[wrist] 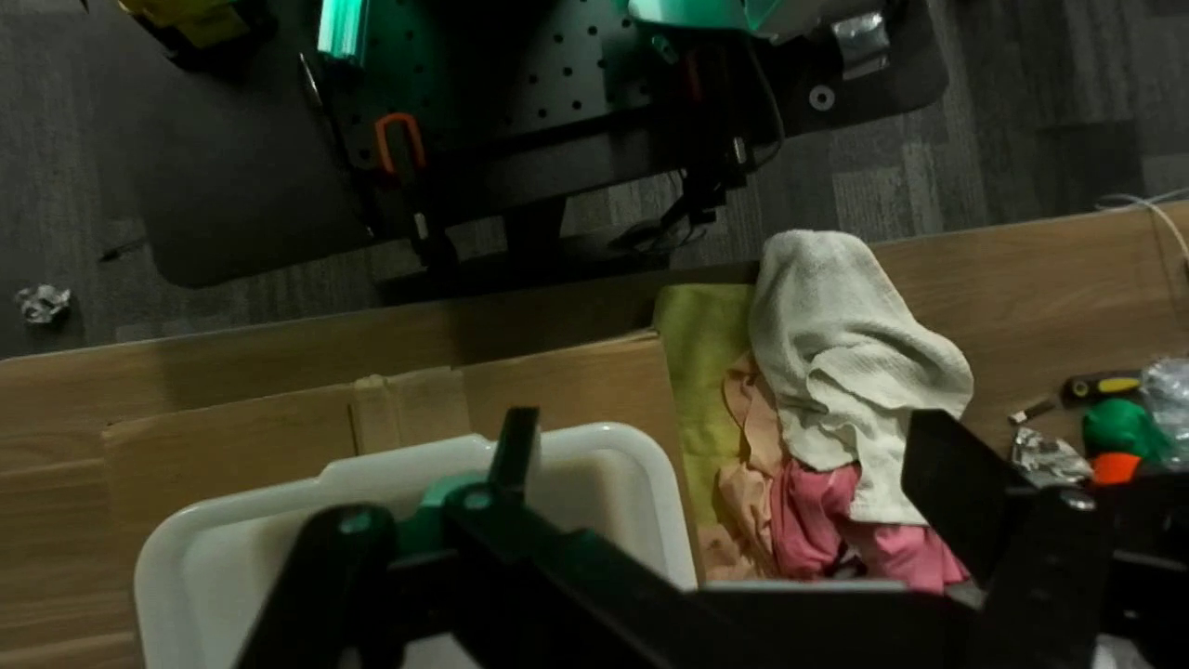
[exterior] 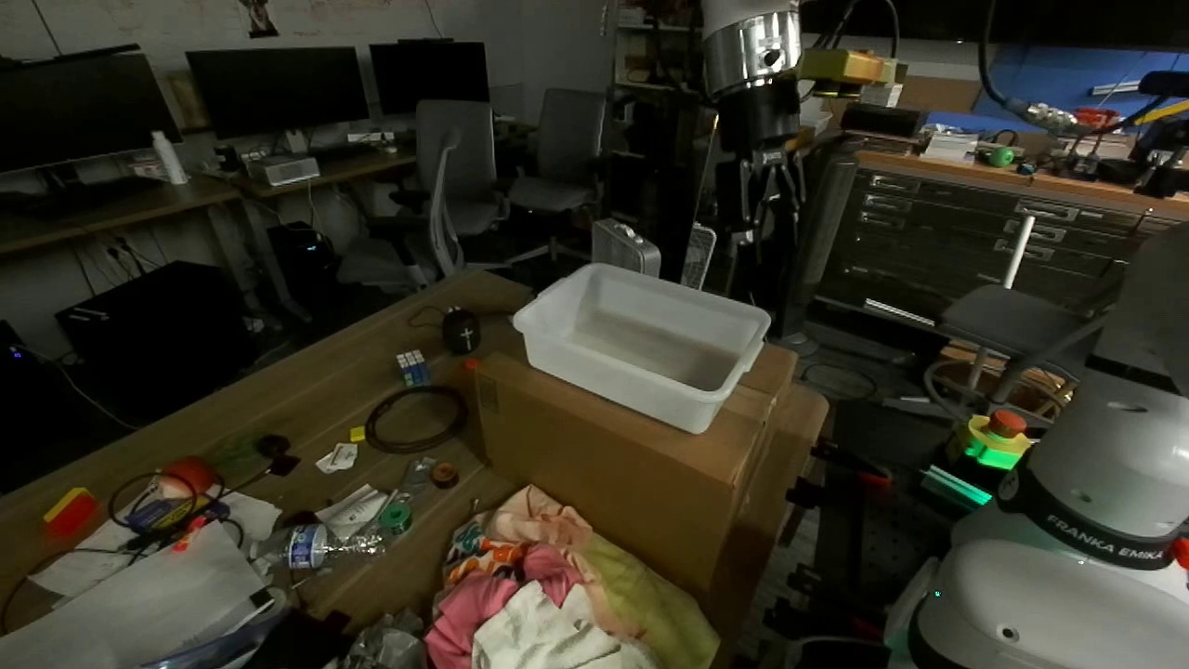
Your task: Move the shirts and towels from the storage box and put them on the table
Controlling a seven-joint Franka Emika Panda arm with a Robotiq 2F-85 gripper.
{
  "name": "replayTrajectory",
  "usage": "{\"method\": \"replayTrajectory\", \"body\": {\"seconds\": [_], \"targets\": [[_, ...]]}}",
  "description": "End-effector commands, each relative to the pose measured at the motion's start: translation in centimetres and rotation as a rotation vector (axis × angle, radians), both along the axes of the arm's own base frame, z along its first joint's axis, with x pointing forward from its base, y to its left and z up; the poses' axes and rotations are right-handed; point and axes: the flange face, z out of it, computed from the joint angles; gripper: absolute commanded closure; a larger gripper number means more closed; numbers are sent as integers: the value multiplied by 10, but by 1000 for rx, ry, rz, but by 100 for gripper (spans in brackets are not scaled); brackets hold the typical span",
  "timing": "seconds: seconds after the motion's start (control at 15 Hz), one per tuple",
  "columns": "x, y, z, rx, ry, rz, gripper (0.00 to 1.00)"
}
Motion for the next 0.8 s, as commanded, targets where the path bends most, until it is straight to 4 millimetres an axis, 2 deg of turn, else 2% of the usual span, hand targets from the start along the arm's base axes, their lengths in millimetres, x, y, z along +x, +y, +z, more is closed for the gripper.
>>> {"method": "replayTrajectory", "body": {"seconds": [0.0, 0.13, 0.4, 0.67, 0.73], "targets": [[-25, -32, 4, 18, -186, -38, 0], [-32, -48, 3, 16, -279, -78, 0], [-42, -67, 2, -12, -438, -103, 0], [-55, -81, -9, 18, -445, -78, 0], [-44, -75, -8, 1, -404, -95, 0]]}}
